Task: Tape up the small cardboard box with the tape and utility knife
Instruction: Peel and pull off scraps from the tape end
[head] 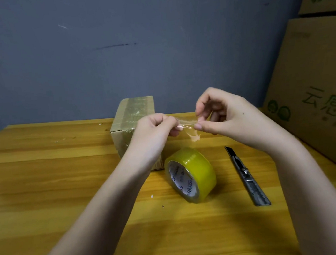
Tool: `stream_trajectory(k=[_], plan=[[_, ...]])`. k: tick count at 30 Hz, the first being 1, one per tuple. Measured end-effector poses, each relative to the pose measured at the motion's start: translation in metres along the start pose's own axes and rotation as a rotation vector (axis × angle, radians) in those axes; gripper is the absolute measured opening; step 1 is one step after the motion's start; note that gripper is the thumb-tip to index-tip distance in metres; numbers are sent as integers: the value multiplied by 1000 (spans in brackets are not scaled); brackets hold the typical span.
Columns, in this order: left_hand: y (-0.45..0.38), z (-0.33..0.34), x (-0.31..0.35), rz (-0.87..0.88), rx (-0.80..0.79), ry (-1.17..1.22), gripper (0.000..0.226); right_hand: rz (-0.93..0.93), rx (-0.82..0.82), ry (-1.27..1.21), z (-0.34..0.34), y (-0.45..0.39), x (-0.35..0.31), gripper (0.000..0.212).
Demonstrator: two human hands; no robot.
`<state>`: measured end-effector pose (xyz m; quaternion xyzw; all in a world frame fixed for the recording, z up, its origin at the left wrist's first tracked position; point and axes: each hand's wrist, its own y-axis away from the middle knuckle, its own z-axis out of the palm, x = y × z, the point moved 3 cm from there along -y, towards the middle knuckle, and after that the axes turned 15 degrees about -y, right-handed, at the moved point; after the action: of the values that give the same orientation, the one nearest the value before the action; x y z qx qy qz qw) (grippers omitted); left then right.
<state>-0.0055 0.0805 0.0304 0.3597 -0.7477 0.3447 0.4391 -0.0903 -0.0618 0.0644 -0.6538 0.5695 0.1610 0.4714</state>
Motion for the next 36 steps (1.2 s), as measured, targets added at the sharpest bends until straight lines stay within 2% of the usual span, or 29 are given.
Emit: stream_trajectory(k=[5, 8, 11, 16, 19, 26, 36], plan=[[-1, -1, 2, 67, 43, -64, 19, 3, -1, 58, 0, 1, -5, 22], [-2, -2, 1, 73, 37, -60, 28, 11, -5, 70, 0, 2, -7, 20], [-3, -1, 1, 90, 49, -71, 23, 8, -13, 96, 0, 2, -9, 16], [-5, -1, -2, 82, 46, -82, 28, 17, -31, 73, 0, 3, -8, 8], [-5, -1, -2, 54, 24, -35, 25, 31, -34, 55, 0, 2, -7, 11], [-1, -1, 4, 30, -23, 15, 13, 63, 3, 47, 1, 0, -3, 6], [0, -2, 3, 26, -21, 7, 19, 58, 84, 119, 6, -1, 0, 6]])
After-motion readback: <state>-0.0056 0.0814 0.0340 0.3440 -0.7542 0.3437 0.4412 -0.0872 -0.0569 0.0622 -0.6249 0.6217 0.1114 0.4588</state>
